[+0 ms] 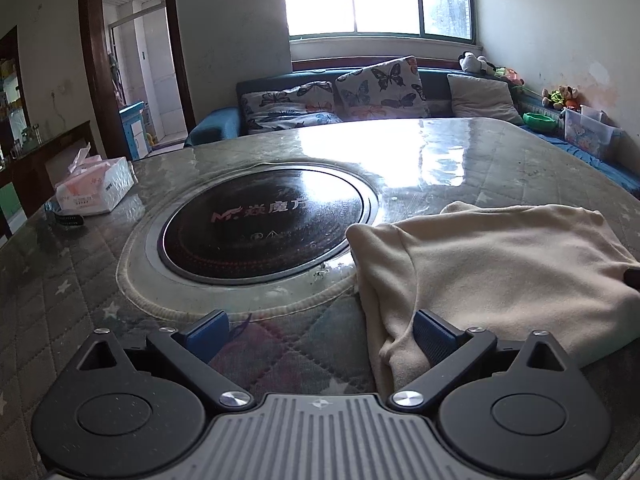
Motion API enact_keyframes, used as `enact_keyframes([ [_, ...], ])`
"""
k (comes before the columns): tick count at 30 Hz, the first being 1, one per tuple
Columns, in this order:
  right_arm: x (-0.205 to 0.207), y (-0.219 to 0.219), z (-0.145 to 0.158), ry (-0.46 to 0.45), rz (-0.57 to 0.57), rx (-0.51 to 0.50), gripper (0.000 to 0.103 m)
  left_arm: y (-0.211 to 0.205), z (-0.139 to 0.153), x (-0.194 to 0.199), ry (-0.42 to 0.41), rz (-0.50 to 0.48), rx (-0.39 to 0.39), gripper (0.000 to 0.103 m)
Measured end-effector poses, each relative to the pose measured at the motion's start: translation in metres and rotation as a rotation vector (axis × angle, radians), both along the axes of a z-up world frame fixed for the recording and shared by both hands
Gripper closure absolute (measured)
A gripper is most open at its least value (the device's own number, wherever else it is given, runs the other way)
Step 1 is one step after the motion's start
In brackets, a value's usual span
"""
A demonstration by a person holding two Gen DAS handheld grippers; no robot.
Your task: Fold clothes
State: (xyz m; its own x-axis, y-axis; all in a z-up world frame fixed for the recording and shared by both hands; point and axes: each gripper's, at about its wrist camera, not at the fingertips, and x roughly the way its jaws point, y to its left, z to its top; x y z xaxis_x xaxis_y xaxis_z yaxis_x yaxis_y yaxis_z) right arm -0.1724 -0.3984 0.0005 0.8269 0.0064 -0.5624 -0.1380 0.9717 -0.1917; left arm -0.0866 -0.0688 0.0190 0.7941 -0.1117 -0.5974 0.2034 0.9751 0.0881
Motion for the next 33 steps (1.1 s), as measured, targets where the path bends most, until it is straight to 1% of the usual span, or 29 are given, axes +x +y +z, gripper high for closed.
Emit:
enact_keyframes([
  [4, -0.005, 0.002, 0.006, -0.013, 0.006, -0.001, 0.007, 0.000, 0.002, -0.001, 0.008, 0.006, -0.004, 0.002],
  [8, -0.008, 0.010, 0.014, -0.026, 0.041, -0.005, 0.007, 0.001, 0.003, -0.002, 0.028, 0.018, -0.013, 0.000],
  [16, -0.008, 0.045, 0.020, 0.000, 0.190, 0.002, 0.007, 0.005, 0.005, -0.004, 0.044, 0.025, -0.028, 0.000],
  [27, -0.005, 0.107, 0.022, 0.031, 0.432, -0.029, 0.007, 0.011, 0.005, 0.000, 0.065, 0.026, -0.055, 0.000],
  [31, -0.004, 0.124, 0.022, 0.044, 0.493, -0.033, 0.007, 0.020, 0.008, 0.002, 0.060, 0.044, -0.074, 0.000],
  [33, -0.002, 0.131, 0.022, 0.049, 0.516, -0.037, 0.008, 0.025, 0.011, 0.004, 0.054, 0.067, -0.078, 0.000],
])
